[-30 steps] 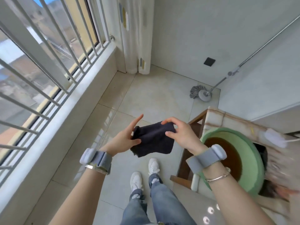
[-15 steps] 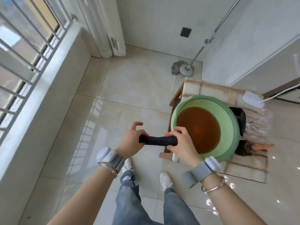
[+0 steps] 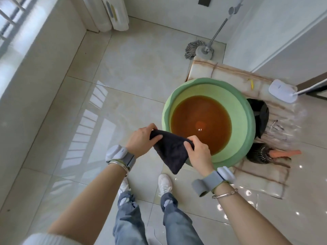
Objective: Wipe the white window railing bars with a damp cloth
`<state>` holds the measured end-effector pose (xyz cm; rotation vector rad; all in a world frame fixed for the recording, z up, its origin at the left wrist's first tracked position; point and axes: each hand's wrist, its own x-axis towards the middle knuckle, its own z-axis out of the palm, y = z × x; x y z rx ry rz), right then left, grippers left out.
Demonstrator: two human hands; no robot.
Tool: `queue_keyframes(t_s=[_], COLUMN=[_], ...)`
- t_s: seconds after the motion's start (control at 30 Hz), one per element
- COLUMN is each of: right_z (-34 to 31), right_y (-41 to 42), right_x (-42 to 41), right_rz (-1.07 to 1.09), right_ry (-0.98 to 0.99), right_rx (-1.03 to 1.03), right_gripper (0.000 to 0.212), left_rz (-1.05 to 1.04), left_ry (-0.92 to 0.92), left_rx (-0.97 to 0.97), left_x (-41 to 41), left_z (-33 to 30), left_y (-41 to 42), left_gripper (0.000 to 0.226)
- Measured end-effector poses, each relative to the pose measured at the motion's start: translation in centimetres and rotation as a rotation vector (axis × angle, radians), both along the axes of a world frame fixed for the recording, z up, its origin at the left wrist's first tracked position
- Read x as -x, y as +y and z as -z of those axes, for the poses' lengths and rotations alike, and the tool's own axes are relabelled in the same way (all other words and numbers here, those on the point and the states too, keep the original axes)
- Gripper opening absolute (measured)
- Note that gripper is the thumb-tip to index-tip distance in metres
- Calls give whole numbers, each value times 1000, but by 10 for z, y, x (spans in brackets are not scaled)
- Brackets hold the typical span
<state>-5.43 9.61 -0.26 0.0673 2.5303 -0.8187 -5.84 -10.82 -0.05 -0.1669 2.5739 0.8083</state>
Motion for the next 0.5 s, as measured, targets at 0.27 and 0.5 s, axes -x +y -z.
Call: queue_keyframes(t_s=[0.27,0.5], right_z=[54,70], right_y=[10,17], right_x=[25,20], right_rz=[184,129], right_ry=[15,53], right_rx=[9,-15], right_gripper=[21,32], left_rz=[-129,-152], left_ry=[81,109], left_rx=[-74,-148], left_x=[35,28], left_z=[42,46], left_y=[24,24], left_gripper=[27,35])
